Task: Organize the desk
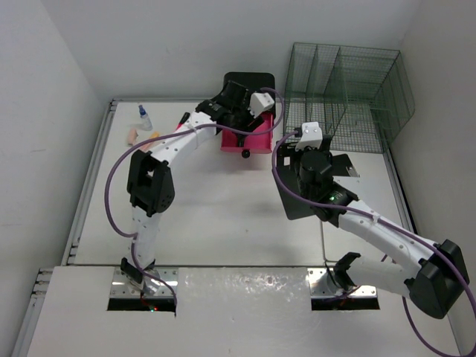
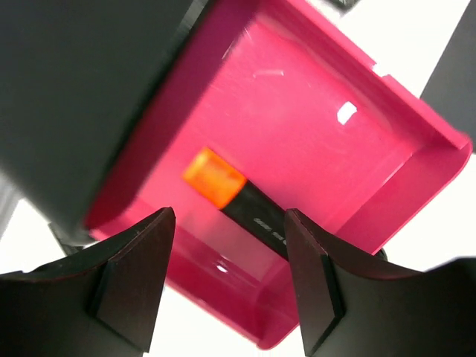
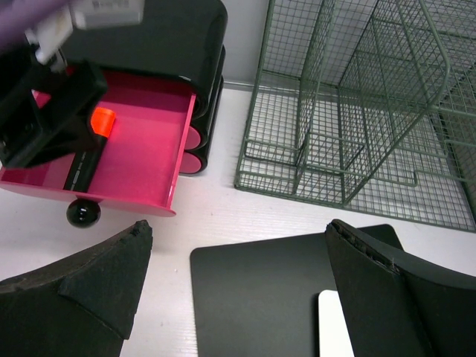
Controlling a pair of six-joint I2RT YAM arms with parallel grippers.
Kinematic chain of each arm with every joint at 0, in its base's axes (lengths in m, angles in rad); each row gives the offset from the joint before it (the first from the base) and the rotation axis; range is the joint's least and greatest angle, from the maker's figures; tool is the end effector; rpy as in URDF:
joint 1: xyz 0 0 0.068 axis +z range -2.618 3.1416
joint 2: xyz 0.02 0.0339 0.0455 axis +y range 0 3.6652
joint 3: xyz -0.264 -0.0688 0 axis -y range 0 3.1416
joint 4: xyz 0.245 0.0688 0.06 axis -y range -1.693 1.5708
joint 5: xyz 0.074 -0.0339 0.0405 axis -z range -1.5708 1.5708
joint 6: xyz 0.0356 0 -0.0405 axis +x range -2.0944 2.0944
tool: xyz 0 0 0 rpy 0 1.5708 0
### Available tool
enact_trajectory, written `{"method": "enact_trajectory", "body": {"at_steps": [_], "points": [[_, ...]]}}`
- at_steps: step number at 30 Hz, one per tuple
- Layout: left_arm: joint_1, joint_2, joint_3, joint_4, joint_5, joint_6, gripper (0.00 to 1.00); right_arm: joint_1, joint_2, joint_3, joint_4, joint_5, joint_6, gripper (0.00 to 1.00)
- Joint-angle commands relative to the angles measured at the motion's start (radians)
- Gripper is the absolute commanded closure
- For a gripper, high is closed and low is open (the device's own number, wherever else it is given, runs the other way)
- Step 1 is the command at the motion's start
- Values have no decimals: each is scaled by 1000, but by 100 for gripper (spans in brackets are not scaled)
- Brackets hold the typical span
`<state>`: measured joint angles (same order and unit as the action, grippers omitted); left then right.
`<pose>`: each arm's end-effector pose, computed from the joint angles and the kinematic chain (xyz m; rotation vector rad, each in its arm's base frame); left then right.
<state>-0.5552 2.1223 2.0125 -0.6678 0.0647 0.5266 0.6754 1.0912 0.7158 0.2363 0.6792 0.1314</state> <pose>0.4122 -0.2584 0.2943 1.2362 1.9963 -0.0900 0.2082 0.1381 0.2996 0.0438 1.6784 0.0265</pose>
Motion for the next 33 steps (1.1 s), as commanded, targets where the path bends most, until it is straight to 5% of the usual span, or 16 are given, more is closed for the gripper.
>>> {"method": "enact_trajectory", "body": {"at_steps": [1, 8, 12, 17, 25, 33], "points": [[-5, -71, 92, -6, -32, -5, 41, -7, -4, 2, 26, 5, -1, 5], [104, -114, 184, -3, -88, -195, 41, -7, -1, 1, 28, -4, -6, 5], [295, -113, 140, 49, -40, -319, 37, -7, 4, 2, 26, -10, -7, 5], [408, -61, 43, 135, -51, -352, 36, -7, 4, 2, 29, -29, -3, 5], [413, 197, 141, 148, -118, -261, 36, -5, 18, 5, 32, -63, -9, 5], [410, 220, 101, 157, -31, -368, 41, -7, 30, 2, 44, -41, -30, 4]]}}
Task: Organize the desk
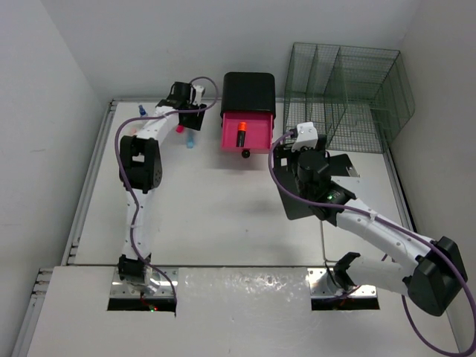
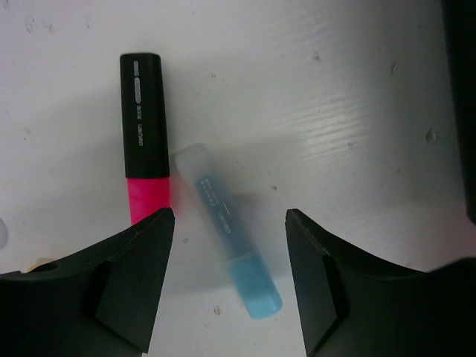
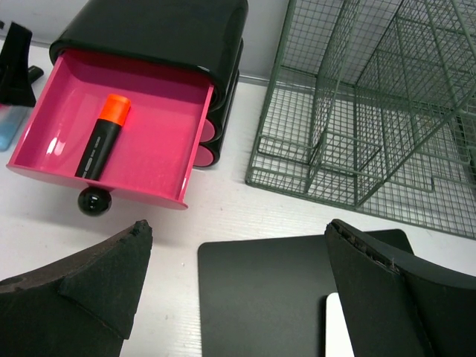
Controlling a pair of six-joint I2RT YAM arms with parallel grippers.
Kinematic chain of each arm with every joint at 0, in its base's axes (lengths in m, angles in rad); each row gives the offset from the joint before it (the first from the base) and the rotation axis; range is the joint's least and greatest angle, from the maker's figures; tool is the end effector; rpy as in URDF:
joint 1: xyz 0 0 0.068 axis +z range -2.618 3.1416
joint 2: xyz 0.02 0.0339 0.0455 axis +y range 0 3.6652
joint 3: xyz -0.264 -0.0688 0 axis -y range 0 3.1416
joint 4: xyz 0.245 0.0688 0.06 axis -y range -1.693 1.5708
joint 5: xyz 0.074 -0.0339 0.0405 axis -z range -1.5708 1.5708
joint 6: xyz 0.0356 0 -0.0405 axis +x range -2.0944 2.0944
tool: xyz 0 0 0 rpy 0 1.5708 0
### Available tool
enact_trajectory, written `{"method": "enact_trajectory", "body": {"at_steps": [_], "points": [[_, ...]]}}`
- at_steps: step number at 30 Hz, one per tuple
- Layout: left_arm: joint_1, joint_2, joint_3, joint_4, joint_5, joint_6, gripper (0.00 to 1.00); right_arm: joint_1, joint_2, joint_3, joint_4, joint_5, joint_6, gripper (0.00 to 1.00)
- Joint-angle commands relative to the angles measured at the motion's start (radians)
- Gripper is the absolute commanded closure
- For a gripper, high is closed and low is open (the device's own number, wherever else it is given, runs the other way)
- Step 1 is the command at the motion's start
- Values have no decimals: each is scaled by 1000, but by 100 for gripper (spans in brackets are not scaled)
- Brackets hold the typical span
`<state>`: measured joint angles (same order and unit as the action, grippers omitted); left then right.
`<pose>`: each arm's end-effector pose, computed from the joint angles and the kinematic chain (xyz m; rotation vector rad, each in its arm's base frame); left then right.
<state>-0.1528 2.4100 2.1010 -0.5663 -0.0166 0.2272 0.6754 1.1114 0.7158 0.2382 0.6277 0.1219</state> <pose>0.5321 -0.0814 0.1884 0.4548 2.4040 0.0533 0.2111 0.1423 0.2950 -0.0109 1.6983 0.0529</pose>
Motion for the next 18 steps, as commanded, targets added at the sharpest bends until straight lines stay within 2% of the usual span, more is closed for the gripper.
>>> {"method": "enact_trajectory", "body": {"at_steps": [1, 10, 13, 18], "points": [[7, -60, 2, 54, 47, -83, 41, -7, 14, 4, 41, 10, -21, 4], [7, 24, -1, 3, 21, -138, 46, -7, 22, 7, 35, 4, -16, 4], [7, 21, -25, 8, 33, -152, 50, -7, 15, 1, 42, 7, -18, 4], [9, 20, -48, -1, 21, -154, 50, -7, 15, 1, 41, 3, -15, 4]]}}
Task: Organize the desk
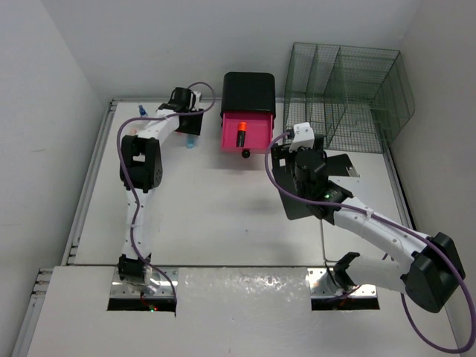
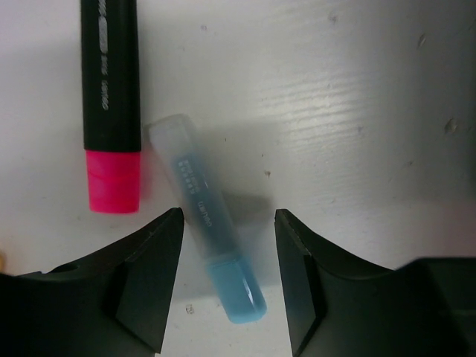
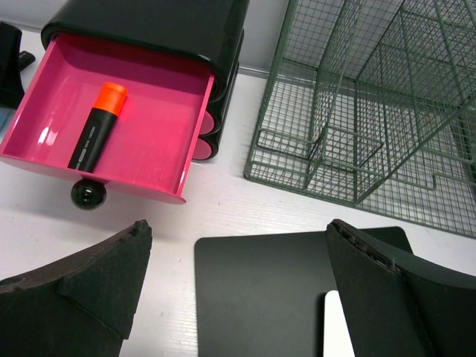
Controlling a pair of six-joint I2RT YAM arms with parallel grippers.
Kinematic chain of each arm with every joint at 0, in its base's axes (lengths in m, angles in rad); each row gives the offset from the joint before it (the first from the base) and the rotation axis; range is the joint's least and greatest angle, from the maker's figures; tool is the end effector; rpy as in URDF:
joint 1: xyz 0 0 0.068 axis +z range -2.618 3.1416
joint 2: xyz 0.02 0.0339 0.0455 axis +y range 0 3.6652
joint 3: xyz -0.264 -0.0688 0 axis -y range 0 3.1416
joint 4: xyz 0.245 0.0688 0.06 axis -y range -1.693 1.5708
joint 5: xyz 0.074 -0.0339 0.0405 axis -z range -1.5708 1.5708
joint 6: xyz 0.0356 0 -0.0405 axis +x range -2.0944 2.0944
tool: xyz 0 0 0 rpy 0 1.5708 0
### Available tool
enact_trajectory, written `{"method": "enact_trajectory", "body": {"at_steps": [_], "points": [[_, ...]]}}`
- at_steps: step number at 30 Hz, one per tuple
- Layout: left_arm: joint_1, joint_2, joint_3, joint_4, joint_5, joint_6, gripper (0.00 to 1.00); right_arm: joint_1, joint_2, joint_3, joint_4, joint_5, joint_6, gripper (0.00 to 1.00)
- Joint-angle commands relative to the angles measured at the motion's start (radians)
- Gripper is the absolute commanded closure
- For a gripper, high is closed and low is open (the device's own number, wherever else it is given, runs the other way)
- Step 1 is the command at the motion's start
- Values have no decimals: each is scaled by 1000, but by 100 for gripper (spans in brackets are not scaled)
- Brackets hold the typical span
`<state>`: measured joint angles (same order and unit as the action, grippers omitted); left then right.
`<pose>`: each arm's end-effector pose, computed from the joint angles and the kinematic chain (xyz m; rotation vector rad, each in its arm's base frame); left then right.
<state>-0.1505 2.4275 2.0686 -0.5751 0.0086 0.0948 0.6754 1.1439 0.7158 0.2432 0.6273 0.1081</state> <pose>0.5290 -0.0805 0.1684 0.3100 2.4858 -0.0338 0.2156 0.1460 0.2878 -0.0354 1.7199 0.0286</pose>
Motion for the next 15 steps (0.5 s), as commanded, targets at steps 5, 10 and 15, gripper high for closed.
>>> {"method": "enact_trajectory", "body": {"at_steps": [5, 10, 15], "points": [[5, -13, -77, 46, -47, -6, 50, -7, -21, 2, 36, 0, 1, 4], [3, 38, -67, 17, -38, -4, 54, -7, -29, -1, 38, 0, 1, 4], [6, 1, -87, 3, -13, -12, 91, -5, -35, -4, 41, 0, 1, 4]]}}
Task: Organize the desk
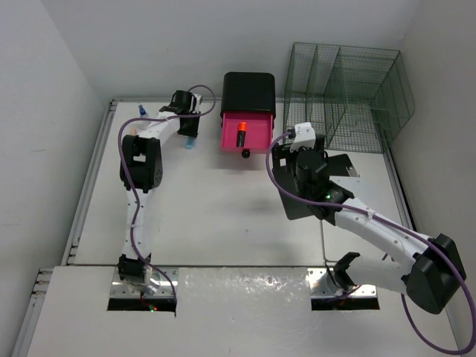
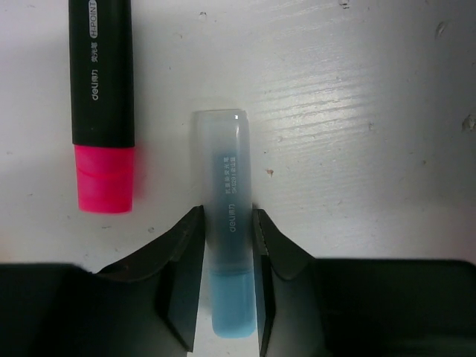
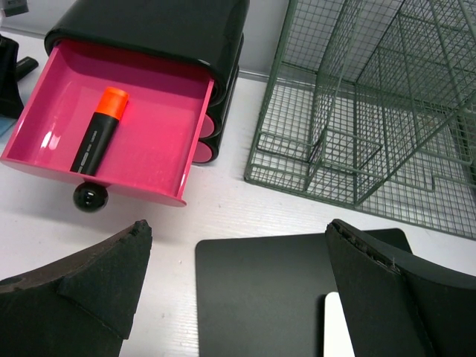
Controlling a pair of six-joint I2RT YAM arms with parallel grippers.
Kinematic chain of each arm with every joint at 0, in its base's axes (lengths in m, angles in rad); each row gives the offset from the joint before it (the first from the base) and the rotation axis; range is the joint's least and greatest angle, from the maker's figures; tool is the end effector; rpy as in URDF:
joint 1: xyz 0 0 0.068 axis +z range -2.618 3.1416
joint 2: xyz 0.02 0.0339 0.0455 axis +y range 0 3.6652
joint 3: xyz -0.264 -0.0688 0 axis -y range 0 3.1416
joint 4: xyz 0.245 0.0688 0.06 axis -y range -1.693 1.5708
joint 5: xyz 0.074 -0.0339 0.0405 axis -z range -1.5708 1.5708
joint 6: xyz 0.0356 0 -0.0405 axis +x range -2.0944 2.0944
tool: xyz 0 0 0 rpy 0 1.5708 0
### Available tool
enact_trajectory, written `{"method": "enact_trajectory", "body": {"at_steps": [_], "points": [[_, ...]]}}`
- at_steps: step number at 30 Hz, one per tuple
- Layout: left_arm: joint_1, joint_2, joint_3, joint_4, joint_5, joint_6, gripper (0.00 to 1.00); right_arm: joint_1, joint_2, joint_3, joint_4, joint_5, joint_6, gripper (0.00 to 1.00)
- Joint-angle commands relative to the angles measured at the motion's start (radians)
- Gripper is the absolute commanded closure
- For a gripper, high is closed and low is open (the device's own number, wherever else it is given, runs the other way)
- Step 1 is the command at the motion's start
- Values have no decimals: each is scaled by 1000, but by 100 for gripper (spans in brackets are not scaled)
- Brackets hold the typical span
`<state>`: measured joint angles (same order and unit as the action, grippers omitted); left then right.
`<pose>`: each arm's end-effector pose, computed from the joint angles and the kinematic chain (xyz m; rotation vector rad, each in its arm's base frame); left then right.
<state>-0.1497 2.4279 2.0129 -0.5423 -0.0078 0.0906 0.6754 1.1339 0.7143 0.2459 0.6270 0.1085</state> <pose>0.5252 -0.0789 0.1528 0.2999 2.5103 -0.0138 0.2142 0.1449 0.2899 -0.0302 1.7111 0.0350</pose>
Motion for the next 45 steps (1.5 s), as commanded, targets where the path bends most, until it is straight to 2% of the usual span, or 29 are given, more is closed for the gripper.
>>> {"method": "enact_trajectory", "body": {"at_steps": [1, 2, 9, 14, 16, 20, 23, 25, 32, 39, 45], "points": [[6, -13, -34, -33, 28, -12, 97, -5, -26, -3, 38, 0, 0, 4], [6, -50, -49, -36, 31, -15, 100, -5, -28, -4, 38, 2, -1, 4], [21, -275, -72, -50, 101, -83, 100, -7, -36, -6, 38, -4, 2, 4], [15, -494, -192, 43, 86, -238, 100, -7, -43, -7, 33, -10, 10, 4], [1, -553, -209, 36, 16, -317, 100, -7, -48, -7, 35, -18, 13, 4], [-103, -590, -187, -28, -90, -305, 100, -7, -48, -10, 38, -27, 23, 4], [-216, -624, -212, -31, -245, -313, 100, -7, -48, -10, 36, -33, 26, 4], [-272, -645, -243, -4, -256, -307, 100, -7, -52, -12, 38, -33, 26, 4], [-323, -584, -290, 35, -192, -379, 100, -7, -62, -15, 39, -35, 28, 4], [-393, -494, -218, 39, -231, -342, 100, -5, -62, -19, 41, -29, 22, 4], [-398, -426, -148, 30, -270, -333, 100, -7, -69, -21, 43, -21, 19, 4]]}}
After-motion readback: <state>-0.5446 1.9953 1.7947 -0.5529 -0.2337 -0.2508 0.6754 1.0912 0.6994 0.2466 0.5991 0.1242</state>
